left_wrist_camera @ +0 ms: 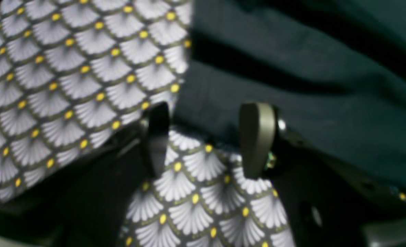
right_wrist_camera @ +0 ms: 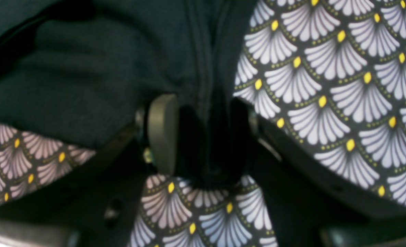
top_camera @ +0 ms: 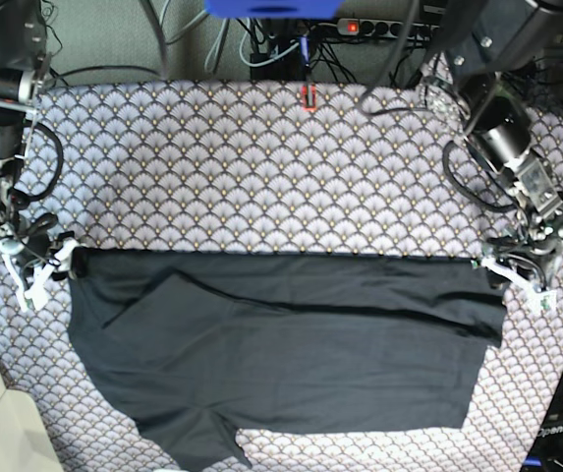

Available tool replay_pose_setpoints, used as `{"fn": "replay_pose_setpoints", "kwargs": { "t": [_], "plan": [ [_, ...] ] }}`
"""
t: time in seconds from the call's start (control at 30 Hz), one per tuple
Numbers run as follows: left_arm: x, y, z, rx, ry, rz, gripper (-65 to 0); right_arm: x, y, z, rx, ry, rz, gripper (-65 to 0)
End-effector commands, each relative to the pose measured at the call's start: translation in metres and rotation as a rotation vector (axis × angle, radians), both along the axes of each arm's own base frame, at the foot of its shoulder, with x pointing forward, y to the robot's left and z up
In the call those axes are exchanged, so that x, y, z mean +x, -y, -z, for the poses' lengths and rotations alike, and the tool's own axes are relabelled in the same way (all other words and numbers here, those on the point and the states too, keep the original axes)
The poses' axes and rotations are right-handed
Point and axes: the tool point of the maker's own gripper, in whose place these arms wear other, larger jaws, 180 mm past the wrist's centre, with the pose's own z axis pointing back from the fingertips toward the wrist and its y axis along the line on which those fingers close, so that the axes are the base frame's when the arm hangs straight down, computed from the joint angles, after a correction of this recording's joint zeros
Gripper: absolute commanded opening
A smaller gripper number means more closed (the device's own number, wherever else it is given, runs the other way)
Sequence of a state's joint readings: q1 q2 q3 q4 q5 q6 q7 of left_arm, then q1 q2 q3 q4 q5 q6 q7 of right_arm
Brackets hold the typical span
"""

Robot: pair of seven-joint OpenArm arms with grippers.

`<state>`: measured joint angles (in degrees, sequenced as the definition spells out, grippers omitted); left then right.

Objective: Fold the T-shirt properly
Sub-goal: 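Regrasp the folded edge with both grippers, then drag the folded shirt back toward the robot with both grippers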

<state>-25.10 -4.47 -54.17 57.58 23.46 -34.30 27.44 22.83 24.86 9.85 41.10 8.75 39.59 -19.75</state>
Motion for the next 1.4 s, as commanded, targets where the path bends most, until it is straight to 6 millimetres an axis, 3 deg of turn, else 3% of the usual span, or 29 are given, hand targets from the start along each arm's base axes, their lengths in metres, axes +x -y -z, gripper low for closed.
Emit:
{"fn": "replay_pose_setpoints", "kwargs": {
  "t": [0.0, 0.1, 0.3, 0.83, 0.93, 1.2, 1.27, 1.37],
  "plan": [
    [0.019, -0.007, -0.027, 0.018, 0.097, -0.004, -32.4, 0.004, 0.005, -0.007, -0.015, 0.009, -0.007, -37.5],
    [0.022, -0.004, -0.023, 0.005, 0.117, -0.008, -32.4, 0.004, 0.005, -0.007, -0.015, 0.009, -0.007, -37.5],
    [0.021, -0.016, -0.009, 0.005, 0.124, -0.105, -32.4, 0.004, 0.005, -0.007, -0.015, 0.009, -0.007, -37.5],
    [0.021, -0.015, -0.007, 0.0, 0.127, -0.107, -32.4, 0.004, 0.004, -0.007, -0.015, 0.008, -0.008, -37.5],
    [0.019, -0.023, -0.007, 0.013, 0.122, -0.153, -32.4, 0.004, 0.004, -0.007, -0.015, 0.008, -0.008, -37.5],
    [0.015, -0.016, 0.021, -0.049, 0.053, -0.145, -32.6, 0.004, 0.005, -0.007, -0.018, 0.007, -0.008, -37.5],
    [0.014, -0.012, 0.028, -0.067, 0.044, -0.14, -35.8, 0.004, 0.006, -0.007, -0.019, 0.007, -0.007, -37.5],
    [0.016, -0.011, 0.03, -0.069, 0.066, -0.137, -46.8, 0.003, 0.006, -0.007, -0.02, 0.006, -0.008, -37.7]
  ]
}}
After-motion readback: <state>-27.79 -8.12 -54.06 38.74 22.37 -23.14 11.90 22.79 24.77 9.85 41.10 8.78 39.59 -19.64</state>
